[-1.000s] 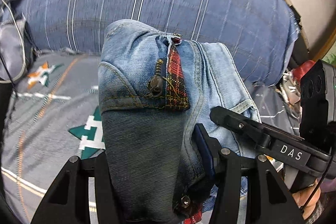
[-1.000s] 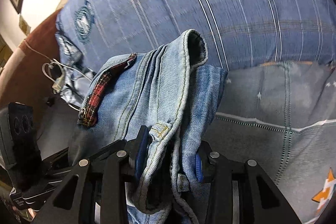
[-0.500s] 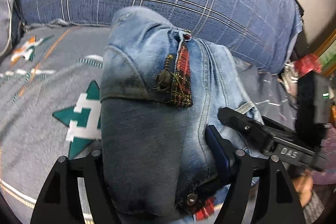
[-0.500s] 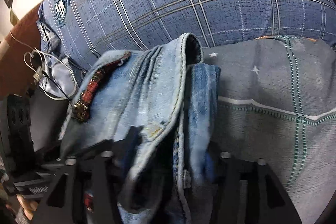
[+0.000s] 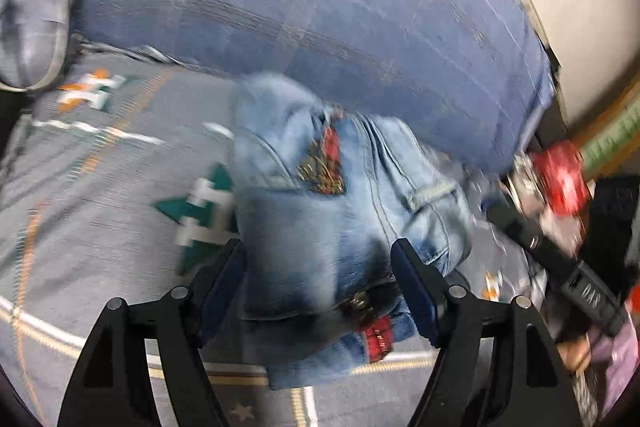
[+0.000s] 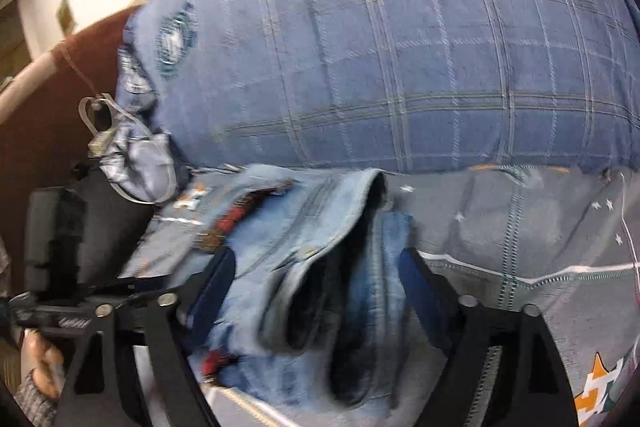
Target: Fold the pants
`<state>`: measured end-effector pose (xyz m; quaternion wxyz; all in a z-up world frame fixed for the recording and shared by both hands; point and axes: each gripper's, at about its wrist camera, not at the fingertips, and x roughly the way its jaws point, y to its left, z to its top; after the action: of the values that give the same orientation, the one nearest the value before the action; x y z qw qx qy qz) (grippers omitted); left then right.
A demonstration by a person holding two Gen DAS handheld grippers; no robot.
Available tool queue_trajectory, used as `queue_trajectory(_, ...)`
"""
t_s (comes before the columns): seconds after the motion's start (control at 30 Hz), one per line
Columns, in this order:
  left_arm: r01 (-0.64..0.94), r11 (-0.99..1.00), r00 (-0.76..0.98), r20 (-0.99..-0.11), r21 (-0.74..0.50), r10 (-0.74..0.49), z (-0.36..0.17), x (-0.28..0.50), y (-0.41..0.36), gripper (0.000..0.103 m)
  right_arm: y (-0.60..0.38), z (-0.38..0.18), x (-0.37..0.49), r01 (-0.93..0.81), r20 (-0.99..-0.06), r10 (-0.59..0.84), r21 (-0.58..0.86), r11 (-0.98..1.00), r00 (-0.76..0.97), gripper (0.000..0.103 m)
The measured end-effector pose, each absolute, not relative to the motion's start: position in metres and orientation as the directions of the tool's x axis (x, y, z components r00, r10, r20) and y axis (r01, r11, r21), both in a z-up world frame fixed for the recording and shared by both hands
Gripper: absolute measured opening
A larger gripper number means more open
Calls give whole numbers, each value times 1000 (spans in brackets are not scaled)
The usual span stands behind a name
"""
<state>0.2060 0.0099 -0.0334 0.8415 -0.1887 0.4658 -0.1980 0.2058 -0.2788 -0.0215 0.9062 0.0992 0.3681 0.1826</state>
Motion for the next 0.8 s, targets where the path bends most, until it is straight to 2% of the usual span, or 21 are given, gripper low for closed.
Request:
queue_trajectory(0.03,148,852,511,-699,-502,-501,-31,204,12,74,-274,-22,205,-281,-632,434,333,900,642,51)
queue_trajectory(0.07,144,852,518,-696,-503,-498,-30,204,11,74,-270,-24,205,-293,-635,455,350,890,624,42)
queue_trajectory(0.13,149,865,519,-706,-480,-481,-31,204,2,74,-260,-33,209,-309,-649,490,380,872,582,39)
queue_trajectory(0.3,190,922,466,-796,-336,-386,-56,198,-39,73,-256,-76,210,-210,-757,387,326,922,526,36)
queue_trajectory(0.37,209,937,480,-806,-279,-347,-64,190,-48,74,-264,-97,209,-174,-774,393,355,919,496,36)
queue_trajectory(0.5,203,950,508,-805,-235,-308,-65,184,-51,77,-275,-106,202,-157,-724,428,413,897,541,36)
queue_trajectory(0.6,161,950,507,-804,-266,-311,-60,183,-43,78,-269,-98,204,-167,-734,401,374,912,548,37)
queue_trajectory(0.67,142,946,509,-798,-292,-322,-54,176,-38,78,-273,-87,203,-168,-714,420,398,902,560,38)
queue_trajectory(0.73,123,944,515,-794,-306,-324,-46,162,-31,78,-286,-74,188,-150,-663,450,459,876,598,45)
queue_trajectory(0.77,112,945,517,-794,-307,-320,-44,156,-29,78,-289,-69,181,-142,-651,451,470,871,610,57)
queue_trajectory(0.8,99,946,522,-793,-308,-314,-42,147,-25,78,-293,-64,173,-136,-643,447,474,870,621,62)
